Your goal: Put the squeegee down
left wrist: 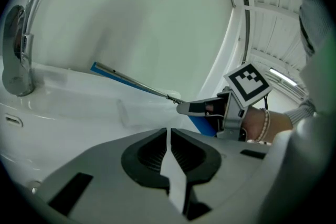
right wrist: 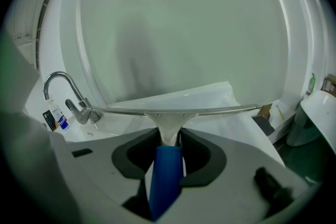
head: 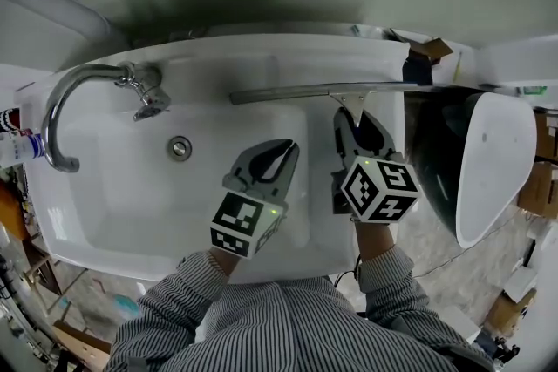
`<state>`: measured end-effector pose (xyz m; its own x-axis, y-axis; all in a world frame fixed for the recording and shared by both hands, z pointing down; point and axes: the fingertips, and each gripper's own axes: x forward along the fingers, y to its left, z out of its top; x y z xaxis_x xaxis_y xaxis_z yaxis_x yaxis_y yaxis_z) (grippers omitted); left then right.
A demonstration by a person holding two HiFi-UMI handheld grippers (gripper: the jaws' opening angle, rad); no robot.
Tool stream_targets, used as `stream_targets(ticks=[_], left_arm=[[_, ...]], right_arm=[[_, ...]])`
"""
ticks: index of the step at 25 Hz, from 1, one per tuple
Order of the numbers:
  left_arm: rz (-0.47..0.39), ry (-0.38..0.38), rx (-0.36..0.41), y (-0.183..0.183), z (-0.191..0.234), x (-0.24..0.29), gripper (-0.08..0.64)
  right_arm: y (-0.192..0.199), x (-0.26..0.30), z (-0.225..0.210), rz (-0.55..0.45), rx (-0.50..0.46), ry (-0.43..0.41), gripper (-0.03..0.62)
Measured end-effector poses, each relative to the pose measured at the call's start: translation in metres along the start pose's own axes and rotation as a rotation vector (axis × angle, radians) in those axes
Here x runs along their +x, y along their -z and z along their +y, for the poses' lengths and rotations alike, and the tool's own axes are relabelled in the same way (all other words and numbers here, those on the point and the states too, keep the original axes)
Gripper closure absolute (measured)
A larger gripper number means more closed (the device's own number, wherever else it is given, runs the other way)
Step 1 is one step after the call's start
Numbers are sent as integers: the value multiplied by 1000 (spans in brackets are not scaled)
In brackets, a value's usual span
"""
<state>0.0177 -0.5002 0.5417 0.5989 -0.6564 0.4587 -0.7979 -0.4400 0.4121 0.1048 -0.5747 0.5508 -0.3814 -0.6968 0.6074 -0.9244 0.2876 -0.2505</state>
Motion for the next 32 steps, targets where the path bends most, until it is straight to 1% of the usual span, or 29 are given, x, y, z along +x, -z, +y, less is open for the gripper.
stream_targets(ticks=[7,12,18,25,32], left_arm=[[4,-21,-17,7,10,6,526],[-12,-34,-49,6,14,9,528],[-18,-54,-61,6,17,11,528],[-17,-65,-66,6,18,13,526],[-25,-56,-63,5,13,11,528]], right_arm=[[7,14,-3,17,11,15,463],[11,22,-4,23,30,12,462],[15,29,-7,40,41,23,460],[17,32,-10,44,17,27,460],[16,31,-7,42,-3,34,455]])
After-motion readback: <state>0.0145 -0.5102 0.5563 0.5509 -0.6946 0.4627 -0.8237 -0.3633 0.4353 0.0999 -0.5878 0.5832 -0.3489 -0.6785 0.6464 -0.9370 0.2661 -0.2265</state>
